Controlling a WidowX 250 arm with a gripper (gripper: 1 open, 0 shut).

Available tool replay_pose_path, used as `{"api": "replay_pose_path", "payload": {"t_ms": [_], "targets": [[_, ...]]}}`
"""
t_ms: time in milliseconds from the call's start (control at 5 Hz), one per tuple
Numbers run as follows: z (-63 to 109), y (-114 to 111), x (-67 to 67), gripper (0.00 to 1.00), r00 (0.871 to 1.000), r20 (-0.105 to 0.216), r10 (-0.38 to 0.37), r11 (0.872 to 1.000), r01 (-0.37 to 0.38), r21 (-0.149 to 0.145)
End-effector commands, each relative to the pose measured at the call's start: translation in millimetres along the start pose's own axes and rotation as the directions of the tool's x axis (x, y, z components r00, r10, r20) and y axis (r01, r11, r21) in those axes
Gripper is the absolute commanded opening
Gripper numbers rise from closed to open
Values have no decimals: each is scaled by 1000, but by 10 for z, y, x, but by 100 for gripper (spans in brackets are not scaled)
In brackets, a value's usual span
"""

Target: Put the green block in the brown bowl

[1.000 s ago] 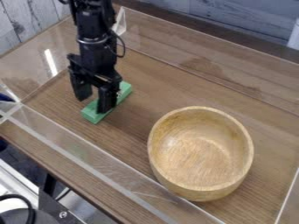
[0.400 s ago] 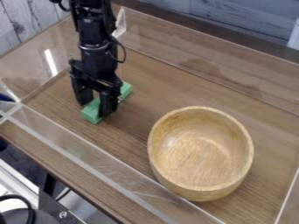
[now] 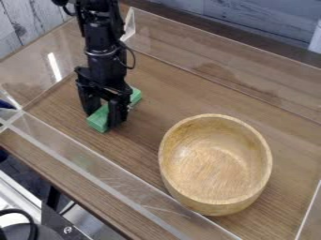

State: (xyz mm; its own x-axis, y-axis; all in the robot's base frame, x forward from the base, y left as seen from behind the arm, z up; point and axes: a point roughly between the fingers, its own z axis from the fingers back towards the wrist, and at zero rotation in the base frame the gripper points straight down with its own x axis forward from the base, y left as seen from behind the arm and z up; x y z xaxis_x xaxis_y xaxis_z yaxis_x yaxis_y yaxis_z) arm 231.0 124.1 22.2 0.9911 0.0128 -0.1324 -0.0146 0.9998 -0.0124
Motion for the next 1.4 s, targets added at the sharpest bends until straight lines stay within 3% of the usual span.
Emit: {"api": "replay_pose_path", "payload": {"t_ms": [0, 200, 400, 800, 1000, 1200], "targets": [[110, 75, 101, 100, 999, 50, 14, 1000, -15, 14], [119, 76, 111, 100, 998, 56, 20, 1000, -20, 6], [103, 75, 123, 0, 998, 57, 23, 1000, -24, 3], [328, 29, 116, 0, 996, 82, 38, 999, -38, -8], [591, -25, 107, 0, 991, 121, 50, 999, -49, -10], [961, -215, 125, 0, 986, 159, 51, 999, -49, -18]]}}
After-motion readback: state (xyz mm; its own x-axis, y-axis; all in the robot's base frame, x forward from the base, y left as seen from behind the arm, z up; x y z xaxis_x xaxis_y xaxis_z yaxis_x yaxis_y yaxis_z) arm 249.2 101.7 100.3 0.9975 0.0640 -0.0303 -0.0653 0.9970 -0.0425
